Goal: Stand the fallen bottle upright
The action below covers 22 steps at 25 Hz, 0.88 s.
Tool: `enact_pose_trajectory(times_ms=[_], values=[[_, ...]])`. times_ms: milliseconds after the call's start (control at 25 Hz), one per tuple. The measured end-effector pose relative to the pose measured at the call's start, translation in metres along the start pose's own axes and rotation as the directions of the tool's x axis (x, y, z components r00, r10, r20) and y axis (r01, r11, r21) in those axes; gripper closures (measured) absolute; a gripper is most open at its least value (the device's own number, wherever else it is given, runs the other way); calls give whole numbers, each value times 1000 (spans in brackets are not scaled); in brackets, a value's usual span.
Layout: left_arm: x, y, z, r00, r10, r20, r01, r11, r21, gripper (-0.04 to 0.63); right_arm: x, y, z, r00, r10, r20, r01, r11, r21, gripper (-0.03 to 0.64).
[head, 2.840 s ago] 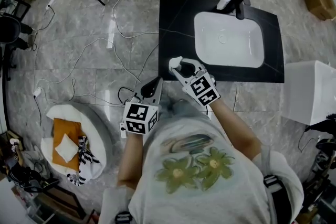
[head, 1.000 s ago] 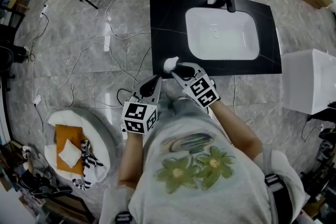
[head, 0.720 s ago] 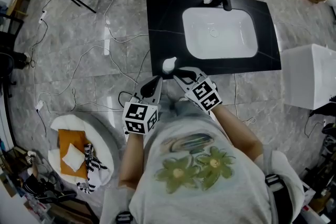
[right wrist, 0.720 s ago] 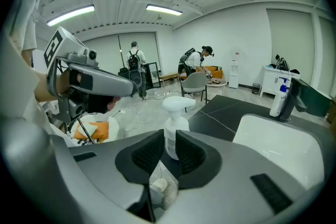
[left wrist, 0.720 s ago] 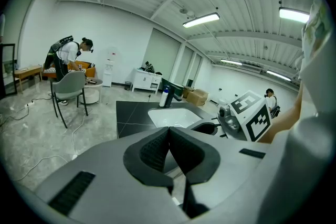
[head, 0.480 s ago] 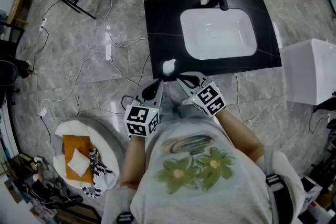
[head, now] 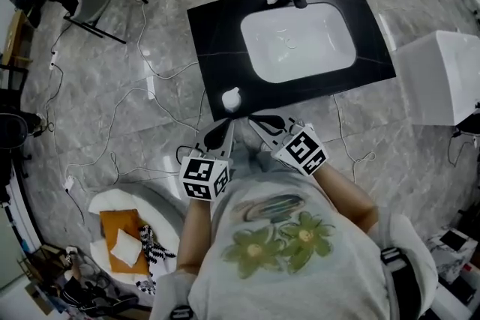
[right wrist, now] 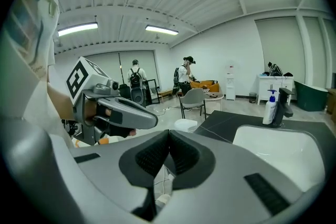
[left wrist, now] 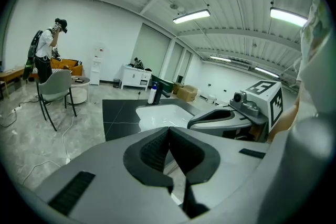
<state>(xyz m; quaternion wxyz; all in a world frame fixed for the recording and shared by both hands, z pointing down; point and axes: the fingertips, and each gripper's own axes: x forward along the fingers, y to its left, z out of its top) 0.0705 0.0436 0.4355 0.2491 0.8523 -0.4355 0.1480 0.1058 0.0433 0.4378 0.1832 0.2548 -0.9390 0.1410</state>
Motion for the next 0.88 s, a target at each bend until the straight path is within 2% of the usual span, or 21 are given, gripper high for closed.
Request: enact_pose_trajectory(times_ms=[400, 880], values=[[4, -10, -5, 1000, -20, -9, 20, 1000, 6, 577, -8, 0, -12, 1000, -14, 1, 14, 998, 54, 576], [5, -6, -7, 1000, -6, -10, 6, 1000, -6, 577, -4, -2, -17, 1000, -6, -8, 6, 998, 64, 576]])
